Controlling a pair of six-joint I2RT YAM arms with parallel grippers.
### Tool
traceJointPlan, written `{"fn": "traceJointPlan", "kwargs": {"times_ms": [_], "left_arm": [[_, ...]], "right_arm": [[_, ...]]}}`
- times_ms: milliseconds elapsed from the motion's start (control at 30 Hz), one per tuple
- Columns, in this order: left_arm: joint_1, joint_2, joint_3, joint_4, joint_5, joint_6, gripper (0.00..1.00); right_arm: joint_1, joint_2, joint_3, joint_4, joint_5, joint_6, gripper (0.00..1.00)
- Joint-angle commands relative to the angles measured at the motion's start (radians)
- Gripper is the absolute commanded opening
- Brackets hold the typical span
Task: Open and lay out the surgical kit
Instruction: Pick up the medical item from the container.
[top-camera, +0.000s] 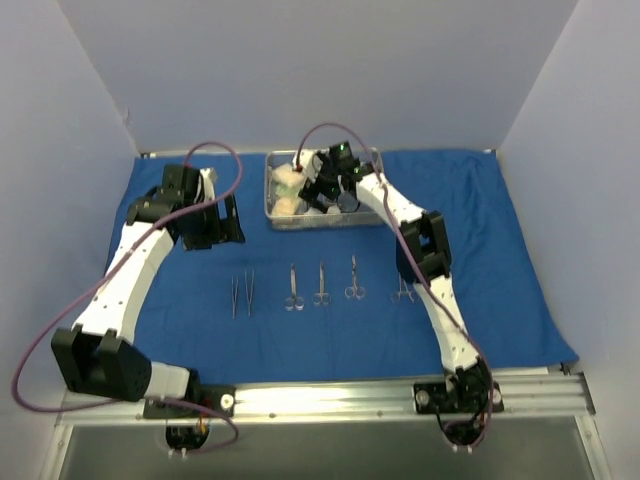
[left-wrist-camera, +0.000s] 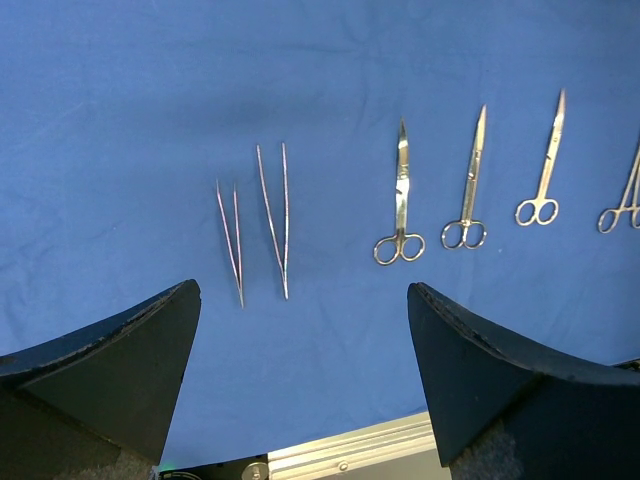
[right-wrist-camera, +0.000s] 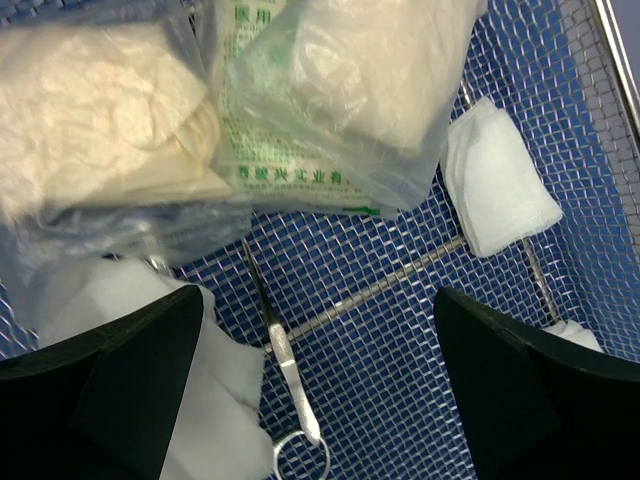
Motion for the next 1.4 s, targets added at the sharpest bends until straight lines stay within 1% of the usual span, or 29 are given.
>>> {"fn": "traceJointPlan", "kwargs": {"times_ms": [0, 133, 233, 333, 367, 433, 467, 533, 567, 633, 667, 700, 800, 833, 967, 1100, 1167, 1267, 1300, 1367], "left_arm": [[0.013, 0.027, 0.019, 0.033, 0.023, 0.027, 0.94], [0.028, 0.046, 0.031, 0.038, 0.029, 0.033, 0.94], [0.033, 0.058, 0.037, 0.042, 0.037, 0.034, 0.94], [0.036, 0.069, 0.039, 0.045, 0.037, 0.031, 0.94], [0.039, 0.072, 0.039, 0.045, 0.035, 0.030, 0.94], [0.042, 0.073, 0.037, 0.047, 0.034, 0.025, 0.94], [0.043, 0.073, 0.037, 0.047, 0.032, 0.024, 0.94], [0.045, 0.073, 0.036, 0.048, 0.032, 0.022, 0.94], [0.048, 0.072, 0.034, 0.048, 0.031, 0.021, 0.94], [0.048, 0.069, 0.031, 0.051, 0.031, 0.021, 0.94], [0.049, 0.069, 0.031, 0.051, 0.029, 0.019, 0.94], [0.051, 0.069, 0.028, 0.051, 0.029, 0.019, 0.94], [0.053, 0.069, 0.028, 0.051, 0.031, 0.011, 0.94], [0.053, 0.069, 0.030, 0.051, 0.031, 0.010, 0.94], [0.053, 0.066, 0.034, 0.053, 0.032, 0.004, 0.94], [0.053, 0.061, 0.037, 0.058, 0.042, -0.005, 0.94], [0.053, 0.050, 0.034, 0.065, 0.048, -0.012, 0.94], [0.053, 0.032, 0.027, 0.082, 0.060, -0.021, 0.94], [0.053, 0.026, 0.022, 0.088, 0.063, -0.022, 0.94], [0.053, 0.009, 0.016, 0.099, 0.069, -0.030, 0.94]], "right_arm": [[-0.010, 0.021, 0.042, -0.224, -0.057, -0.124, 0.96], [-0.010, 0.046, 0.044, -0.215, -0.045, -0.123, 0.94], [-0.010, 0.066, 0.054, -0.175, -0.042, -0.107, 0.91], [-0.010, 0.081, 0.062, -0.126, -0.037, -0.080, 0.84], [-0.010, 0.086, 0.064, -0.112, -0.036, -0.075, 0.79], [-0.010, 0.098, 0.065, -0.077, -0.034, -0.045, 0.72], [-0.012, 0.101, 0.067, -0.069, -0.036, -0.035, 0.60], [-0.012, 0.115, 0.073, -0.064, -0.045, -0.021, 0.49], [-0.010, 0.116, 0.073, -0.063, -0.051, -0.021, 0.41], [-0.012, 0.122, 0.071, -0.069, -0.068, -0.026, 0.34], [-0.013, 0.124, 0.071, -0.073, -0.071, -0.029, 0.28], [-0.013, 0.125, 0.071, -0.078, -0.083, -0.034, 0.25], [-0.017, 0.124, 0.068, -0.089, -0.108, -0.046, 0.09], [-0.020, 0.121, 0.067, -0.092, -0.123, -0.051, 0.00], [-0.026, 0.087, 0.033, -0.052, -0.129, -0.054, 0.00], [-0.026, -0.012, -0.073, 0.116, -0.090, -0.017, 0.00], [-0.030, -0.046, -0.120, 0.164, -0.071, 0.003, 0.00], [-0.043, -0.106, -0.180, 0.275, -0.067, 0.066, 0.00], [-0.046, -0.137, -0.198, 0.334, -0.057, 0.110, 0.00], [-0.053, -0.166, -0.229, 0.382, -0.053, 0.152, 0.00]]}}
